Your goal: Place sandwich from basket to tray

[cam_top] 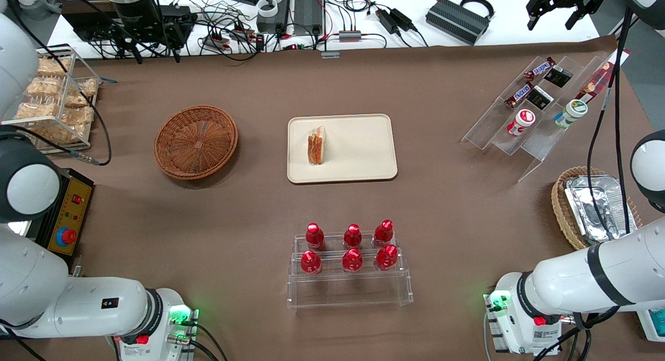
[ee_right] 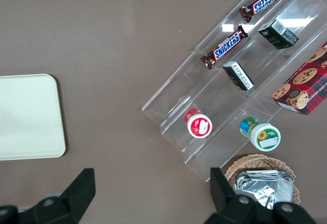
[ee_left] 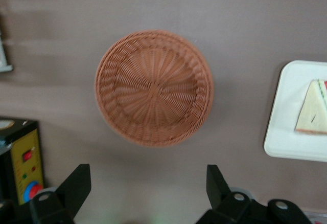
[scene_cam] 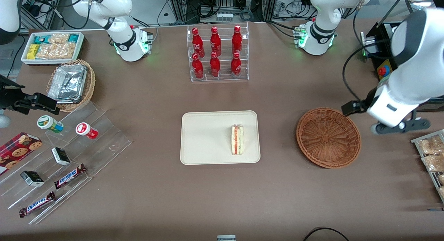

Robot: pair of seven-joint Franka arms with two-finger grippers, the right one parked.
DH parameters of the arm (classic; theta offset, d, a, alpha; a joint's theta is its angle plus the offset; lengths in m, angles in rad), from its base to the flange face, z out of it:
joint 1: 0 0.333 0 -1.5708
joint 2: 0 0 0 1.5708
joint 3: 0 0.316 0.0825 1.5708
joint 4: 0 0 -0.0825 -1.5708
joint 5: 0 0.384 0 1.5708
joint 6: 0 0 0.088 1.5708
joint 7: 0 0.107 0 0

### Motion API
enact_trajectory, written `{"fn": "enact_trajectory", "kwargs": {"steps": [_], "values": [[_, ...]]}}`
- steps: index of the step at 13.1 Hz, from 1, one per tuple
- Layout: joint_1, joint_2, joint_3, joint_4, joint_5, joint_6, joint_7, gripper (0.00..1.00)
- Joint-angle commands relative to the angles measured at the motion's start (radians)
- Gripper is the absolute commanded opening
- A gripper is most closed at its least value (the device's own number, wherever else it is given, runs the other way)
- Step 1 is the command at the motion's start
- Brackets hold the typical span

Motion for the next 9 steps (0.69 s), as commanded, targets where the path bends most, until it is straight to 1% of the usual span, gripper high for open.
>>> {"fn": "enact_trajectory", "kwargs": {"steps": [1,3,4,6,8,9], "values": [[0.009,-0.072,-0.001,-0.018,-0.01,-0.063,0.008,1.0],[-0.023,-0.104,0.073,-0.018,-0.013,-0.118,0.054,1.0],[-0.032,-0.112,0.095,-0.016,-0.018,-0.135,0.088,1.0],[-0.037,-0.137,0.156,-0.022,-0.059,-0.141,0.138,1.0],[-0.035,-0.138,0.181,-0.024,-0.061,-0.14,0.18,1.0],[-0.035,-0.138,0.195,-0.025,-0.079,-0.134,0.189,1.0]]}}
